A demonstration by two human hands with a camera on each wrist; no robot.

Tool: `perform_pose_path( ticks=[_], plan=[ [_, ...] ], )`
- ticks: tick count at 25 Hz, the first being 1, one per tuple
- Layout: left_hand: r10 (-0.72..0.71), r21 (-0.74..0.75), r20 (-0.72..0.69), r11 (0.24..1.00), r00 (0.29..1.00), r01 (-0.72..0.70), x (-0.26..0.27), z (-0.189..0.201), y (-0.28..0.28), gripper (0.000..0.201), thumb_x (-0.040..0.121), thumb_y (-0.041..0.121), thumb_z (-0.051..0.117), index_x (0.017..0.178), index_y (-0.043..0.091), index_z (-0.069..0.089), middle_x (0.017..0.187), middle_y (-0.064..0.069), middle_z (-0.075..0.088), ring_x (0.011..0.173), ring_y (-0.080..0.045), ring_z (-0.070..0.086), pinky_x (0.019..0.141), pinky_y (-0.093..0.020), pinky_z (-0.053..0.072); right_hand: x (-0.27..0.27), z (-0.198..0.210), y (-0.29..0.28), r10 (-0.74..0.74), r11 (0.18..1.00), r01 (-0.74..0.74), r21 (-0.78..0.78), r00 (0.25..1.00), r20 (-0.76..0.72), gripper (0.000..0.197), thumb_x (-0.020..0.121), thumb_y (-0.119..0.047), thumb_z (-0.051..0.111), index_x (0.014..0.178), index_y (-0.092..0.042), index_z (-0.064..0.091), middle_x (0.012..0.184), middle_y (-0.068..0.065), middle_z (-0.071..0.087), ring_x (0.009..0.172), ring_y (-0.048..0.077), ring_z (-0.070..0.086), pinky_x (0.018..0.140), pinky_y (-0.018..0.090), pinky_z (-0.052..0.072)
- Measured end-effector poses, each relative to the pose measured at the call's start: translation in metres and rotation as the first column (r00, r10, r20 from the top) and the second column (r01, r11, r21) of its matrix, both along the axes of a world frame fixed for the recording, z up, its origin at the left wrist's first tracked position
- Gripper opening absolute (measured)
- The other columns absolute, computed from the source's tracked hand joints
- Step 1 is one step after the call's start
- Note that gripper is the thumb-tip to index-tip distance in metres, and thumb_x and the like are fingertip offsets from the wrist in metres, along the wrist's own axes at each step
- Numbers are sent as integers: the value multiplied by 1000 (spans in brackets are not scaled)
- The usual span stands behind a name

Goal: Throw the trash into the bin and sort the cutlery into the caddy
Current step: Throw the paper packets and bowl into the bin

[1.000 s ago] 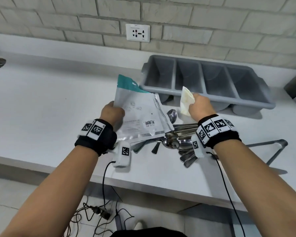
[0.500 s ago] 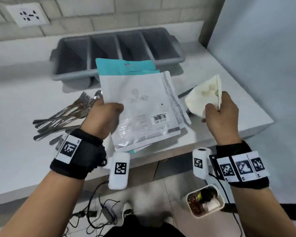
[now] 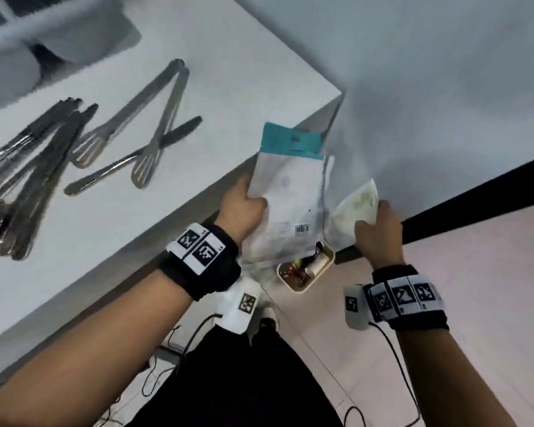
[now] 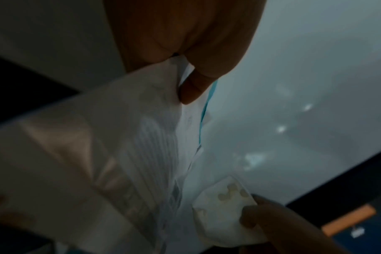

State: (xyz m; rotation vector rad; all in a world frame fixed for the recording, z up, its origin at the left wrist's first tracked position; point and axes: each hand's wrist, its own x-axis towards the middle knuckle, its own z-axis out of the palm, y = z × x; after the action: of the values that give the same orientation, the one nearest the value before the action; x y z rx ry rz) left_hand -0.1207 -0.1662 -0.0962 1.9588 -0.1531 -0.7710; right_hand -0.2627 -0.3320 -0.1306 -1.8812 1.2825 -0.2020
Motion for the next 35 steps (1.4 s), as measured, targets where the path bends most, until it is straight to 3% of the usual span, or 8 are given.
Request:
perform_pose_path(
  ticks=[8,12,18,22,27,29,31,35],
  plan=[
    [-317,281,-17,909,948,308,-22,-166,-70,44,85,-6,38,125,9,51,121,-17,63,113,-33,58,91,-32,45,-24,-164,7,-195,935,236,266,966,-172,61,79,14,42,137,1,33,136,27,47,124,39,46,98,34,39],
    [-372,340,-74,863,925,374,-25,-269,-88,46,87,-5,34,128,11,48,123,-17,60,115,-32,56,92,-27,41,-20,-257,12,-275,872,333,360,940,-203,79,81,14,41,150,-12,10,150,20,32,136,35,35,112,38,30],
    [-384,367,-90,845,919,389,-43,-428,-121,55,87,-13,30,133,14,44,117,-15,57,107,-28,54,72,-10,34,-18,-406,6,-310,840,356,411,934,-176,93,79,7,55,150,-19,1,150,18,28,133,36,37,112,40,31],
    [-456,324,8,843,890,430,-69,-509,-132,57,79,-18,37,129,7,49,127,-15,56,118,-29,53,92,-16,37,-19,-485,11,-255,850,306,428,951,-174,89,81,-9,65,149,-25,11,148,14,31,130,34,40,112,43,34],
    [-487,240,-71,839,871,488,-86,-576,-138,47,88,4,52,133,13,43,132,-10,55,120,-25,54,107,-30,41,-11,-543,17,-18,927,63,370,992,-125,72,88,-15,55,148,-21,16,145,10,33,132,31,37,114,38,30],
    [-484,199,-102,846,869,494,-80,-586,-141,44,93,5,48,136,12,42,127,-11,56,110,-22,59,97,-12,42,-6,-551,19,-7,936,50,348,993,-122,75,89,-13,53,149,-24,11,146,9,31,135,28,34,115,36,26],
    [-501,219,-159,822,851,525,-71,-595,-144,38,96,7,44,134,7,45,124,-13,58,99,-15,61,89,-11,45,-3,-557,22,11,946,27,322,993,-116,77,90,-10,51,150,-26,6,149,6,28,139,25,28,116,34,22],
    [-616,229,-199,727,762,648,-62,-615,-144,39,95,39,43,94,6,64,84,-9,62,57,-5,68,53,-11,53,-3,-572,23,27,937,4,349,996,-84,80,89,-6,52,150,-28,5,153,5,24,142,25,25,119,37,22]
  ],
)
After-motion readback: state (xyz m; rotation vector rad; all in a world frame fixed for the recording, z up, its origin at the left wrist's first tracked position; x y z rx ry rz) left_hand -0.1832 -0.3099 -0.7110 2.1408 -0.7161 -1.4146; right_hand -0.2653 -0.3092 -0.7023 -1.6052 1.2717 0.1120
